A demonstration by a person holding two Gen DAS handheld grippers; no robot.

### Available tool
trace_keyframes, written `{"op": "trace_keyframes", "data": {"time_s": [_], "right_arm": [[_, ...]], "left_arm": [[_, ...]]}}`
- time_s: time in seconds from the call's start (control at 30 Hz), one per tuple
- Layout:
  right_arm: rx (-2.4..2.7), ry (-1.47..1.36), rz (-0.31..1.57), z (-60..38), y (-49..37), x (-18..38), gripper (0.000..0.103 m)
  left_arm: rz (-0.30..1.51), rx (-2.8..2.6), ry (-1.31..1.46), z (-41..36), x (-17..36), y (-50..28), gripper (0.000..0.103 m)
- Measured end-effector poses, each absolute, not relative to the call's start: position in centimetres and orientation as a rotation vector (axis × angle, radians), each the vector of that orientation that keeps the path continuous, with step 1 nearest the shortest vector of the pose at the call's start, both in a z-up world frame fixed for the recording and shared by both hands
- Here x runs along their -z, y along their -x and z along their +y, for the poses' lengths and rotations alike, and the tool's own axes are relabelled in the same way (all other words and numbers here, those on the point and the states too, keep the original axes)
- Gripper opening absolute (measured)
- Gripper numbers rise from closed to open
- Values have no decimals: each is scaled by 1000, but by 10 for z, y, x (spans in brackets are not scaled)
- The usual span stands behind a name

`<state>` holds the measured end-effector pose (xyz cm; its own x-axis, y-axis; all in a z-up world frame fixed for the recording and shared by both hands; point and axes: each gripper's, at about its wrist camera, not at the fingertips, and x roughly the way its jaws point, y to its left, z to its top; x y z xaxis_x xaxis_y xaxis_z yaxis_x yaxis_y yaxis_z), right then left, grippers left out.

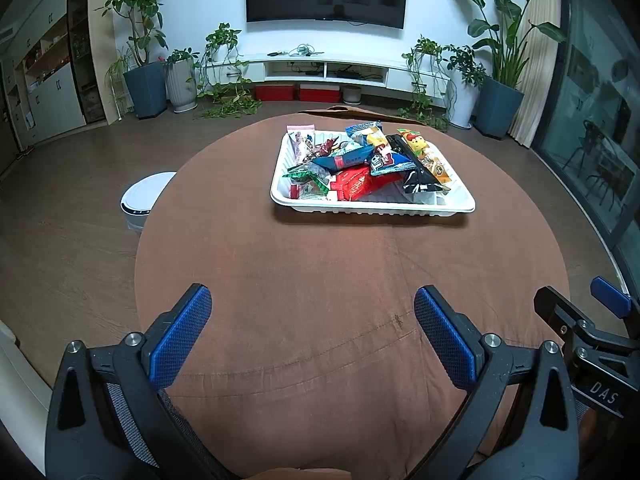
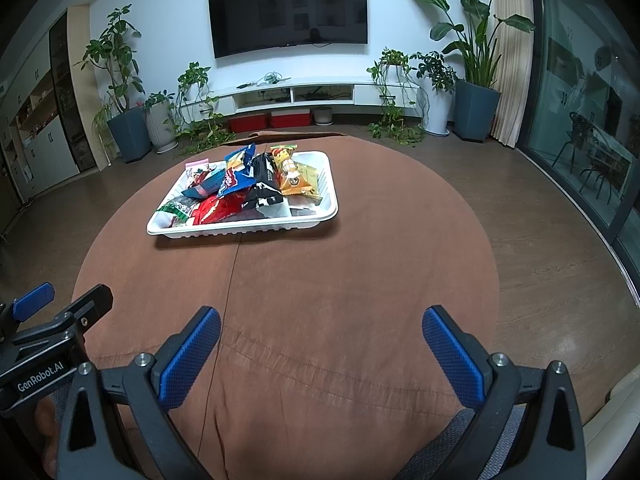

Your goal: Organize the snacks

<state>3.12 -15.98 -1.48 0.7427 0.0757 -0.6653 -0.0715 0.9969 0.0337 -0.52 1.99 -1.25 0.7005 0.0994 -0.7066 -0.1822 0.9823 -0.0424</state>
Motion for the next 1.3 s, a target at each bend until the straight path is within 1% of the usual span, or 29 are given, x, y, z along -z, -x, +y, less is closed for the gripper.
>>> {"op": "trace_keyframes", "data": {"time_s": [1.3], "right_arm": [[-84, -3, 738, -157, -22, 16, 103]], "left_arm": [[776, -164, 105, 25, 20, 6, 103]]}}
